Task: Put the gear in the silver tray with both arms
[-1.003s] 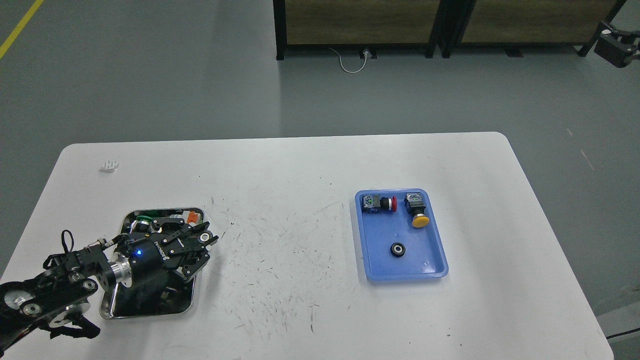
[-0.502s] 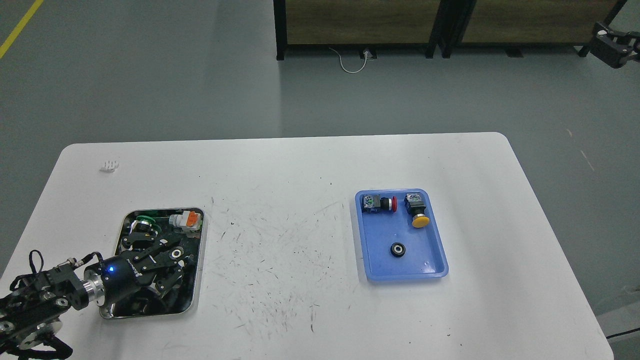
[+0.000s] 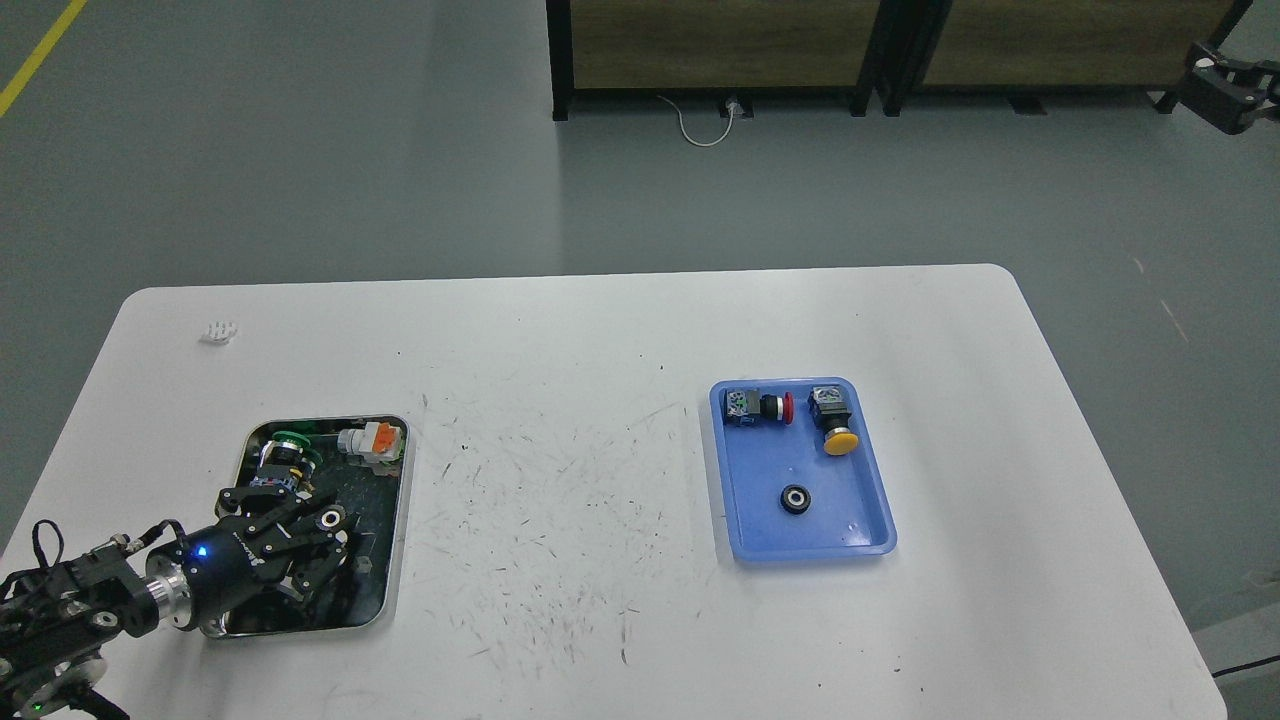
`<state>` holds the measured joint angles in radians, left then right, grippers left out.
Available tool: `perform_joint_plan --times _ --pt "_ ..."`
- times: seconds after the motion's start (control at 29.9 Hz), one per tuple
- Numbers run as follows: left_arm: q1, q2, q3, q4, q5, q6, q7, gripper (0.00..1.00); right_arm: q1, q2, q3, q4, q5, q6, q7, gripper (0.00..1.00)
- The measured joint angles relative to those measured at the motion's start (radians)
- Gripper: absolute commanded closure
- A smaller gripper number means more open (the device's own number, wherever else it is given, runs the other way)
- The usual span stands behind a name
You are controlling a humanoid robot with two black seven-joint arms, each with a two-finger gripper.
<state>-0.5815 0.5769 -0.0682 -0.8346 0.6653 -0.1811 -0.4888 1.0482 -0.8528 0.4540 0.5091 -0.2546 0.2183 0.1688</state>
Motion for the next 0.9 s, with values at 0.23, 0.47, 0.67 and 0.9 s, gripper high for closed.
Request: perform_joint_plan --times 0.23,0.47,0.67,0.9 --pt "0.004 0.0 -0.001 0.003 -0.01 0.0 0.0 0.48 0.001 0.0 0.0 0.002 0.0 0.0 0.0 0.0" --pt "-0.003 0.005 -0.022 0.002 -0.049 0.004 0.0 0.14 -0.002 -0.002 -0.001 0.008 0.001 0.01 0.008 0.0" --pt "-0.046 0.073 -0.147 -0.004 -0.083 0.001 0.0 0.02 -0.007 0.026 -0.055 0.061 -0.005 0.058 0.03 0.0" --pt "-0.175 0.199 -0.182 -0.002 -0.084 -0.006 0.0 0.02 -0.032 0.078 -0.171 0.196 -0.126 0.152 0.111 0.0"
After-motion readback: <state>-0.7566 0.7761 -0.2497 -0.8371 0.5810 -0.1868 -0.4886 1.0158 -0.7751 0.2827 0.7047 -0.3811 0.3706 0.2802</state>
